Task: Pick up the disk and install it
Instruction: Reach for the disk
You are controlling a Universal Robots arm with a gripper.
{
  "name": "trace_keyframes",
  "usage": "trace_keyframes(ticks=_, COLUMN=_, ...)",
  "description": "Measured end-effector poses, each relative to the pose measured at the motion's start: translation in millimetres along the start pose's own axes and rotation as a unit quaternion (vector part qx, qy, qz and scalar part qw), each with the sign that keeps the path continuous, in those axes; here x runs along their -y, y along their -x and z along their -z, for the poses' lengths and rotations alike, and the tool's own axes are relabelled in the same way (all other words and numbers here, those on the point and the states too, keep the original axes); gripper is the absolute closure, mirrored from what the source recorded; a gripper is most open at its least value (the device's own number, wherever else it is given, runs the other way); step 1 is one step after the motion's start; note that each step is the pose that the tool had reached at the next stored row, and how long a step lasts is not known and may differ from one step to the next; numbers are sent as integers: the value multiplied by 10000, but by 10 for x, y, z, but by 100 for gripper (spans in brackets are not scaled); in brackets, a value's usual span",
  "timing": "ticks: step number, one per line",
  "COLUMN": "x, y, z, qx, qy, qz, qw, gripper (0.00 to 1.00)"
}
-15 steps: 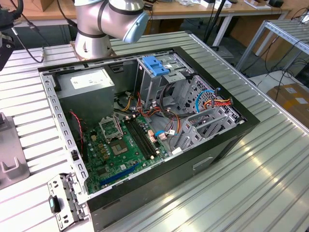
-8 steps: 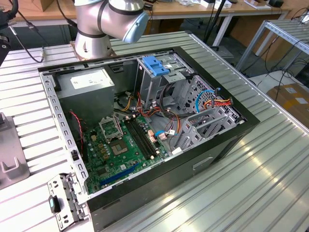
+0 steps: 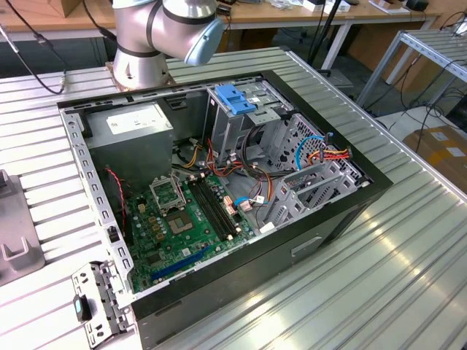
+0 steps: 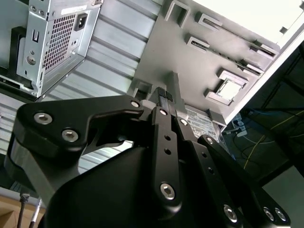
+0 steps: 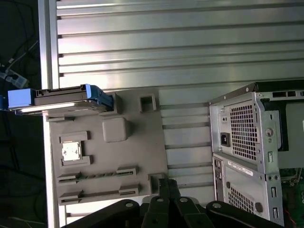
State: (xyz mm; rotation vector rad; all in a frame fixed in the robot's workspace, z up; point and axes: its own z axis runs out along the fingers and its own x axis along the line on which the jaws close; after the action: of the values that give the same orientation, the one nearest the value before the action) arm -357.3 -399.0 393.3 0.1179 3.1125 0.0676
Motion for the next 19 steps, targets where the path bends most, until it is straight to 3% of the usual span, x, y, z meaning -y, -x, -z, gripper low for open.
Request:
trace_keyframes(ticks=1, x=7, y=-94, z=3, qx=0, qy=0, qz=0, qw=10000, gripper=90)
trace_keyframes(ticks=3, x=11, y=-149, z=4, qx=0, qy=0, qz=0, qw=10000, gripper=90)
trace_keyframes(ticks=19, x=17, y=-231, z=7, qx=0, qy=0, qz=0, qw=10000, gripper=90)
